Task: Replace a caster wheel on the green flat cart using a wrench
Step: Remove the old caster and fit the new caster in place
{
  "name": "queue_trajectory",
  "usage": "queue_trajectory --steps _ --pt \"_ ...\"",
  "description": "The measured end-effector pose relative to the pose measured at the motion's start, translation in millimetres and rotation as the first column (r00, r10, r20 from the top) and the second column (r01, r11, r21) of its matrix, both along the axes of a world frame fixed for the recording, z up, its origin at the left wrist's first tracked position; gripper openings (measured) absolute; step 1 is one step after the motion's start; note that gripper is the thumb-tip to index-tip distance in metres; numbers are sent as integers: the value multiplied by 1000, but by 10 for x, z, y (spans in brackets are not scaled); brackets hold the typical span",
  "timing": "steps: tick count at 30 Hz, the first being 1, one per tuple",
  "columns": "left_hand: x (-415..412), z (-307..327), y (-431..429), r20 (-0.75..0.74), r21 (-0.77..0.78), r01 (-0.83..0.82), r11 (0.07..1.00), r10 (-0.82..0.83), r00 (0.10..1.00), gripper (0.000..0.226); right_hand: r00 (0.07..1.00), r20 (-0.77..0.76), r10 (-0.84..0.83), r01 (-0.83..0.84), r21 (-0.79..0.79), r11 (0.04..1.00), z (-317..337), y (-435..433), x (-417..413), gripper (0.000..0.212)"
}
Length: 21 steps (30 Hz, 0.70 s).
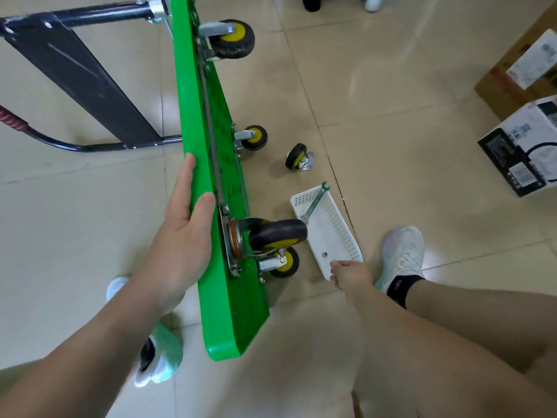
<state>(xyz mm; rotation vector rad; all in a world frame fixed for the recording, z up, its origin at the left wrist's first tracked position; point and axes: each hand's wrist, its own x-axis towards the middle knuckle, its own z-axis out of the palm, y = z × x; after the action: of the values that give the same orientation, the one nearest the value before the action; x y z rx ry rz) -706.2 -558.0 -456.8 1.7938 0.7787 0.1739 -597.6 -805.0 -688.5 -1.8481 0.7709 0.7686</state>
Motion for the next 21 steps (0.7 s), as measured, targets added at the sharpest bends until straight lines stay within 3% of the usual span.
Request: queue_trajectory --steps 5,8,12,14,16,21 --pt "-6 -27 17 16 -10 -20 1000 20 1000 54 995 -69 72 -75 -39 996 -215 -11 192 22" --pt "-2 -32 19 15 11 -18 1000 17 1000 48 974 -129 189 -192 -13 981 -191 -36 270 13" --pt "-11 -18 16 21 20 -8 1000 7 1000 52 981 -160 113 -115 -7 993 90 53 370 6" --pt "-22 -25 23 24 16 -3 1000 3 1000 61 989 -84 121 -118 42 992 290 149 456 13" --pt "-26 -18 22 17 7 5 1000 -5 1000 62 973 64 223 -227 56 972 576 279 543 9" --pt "-24 -9 3 11 7 10 1000 -10 1000 58 822 393 413 -503 159 850 1602 831 624 7"
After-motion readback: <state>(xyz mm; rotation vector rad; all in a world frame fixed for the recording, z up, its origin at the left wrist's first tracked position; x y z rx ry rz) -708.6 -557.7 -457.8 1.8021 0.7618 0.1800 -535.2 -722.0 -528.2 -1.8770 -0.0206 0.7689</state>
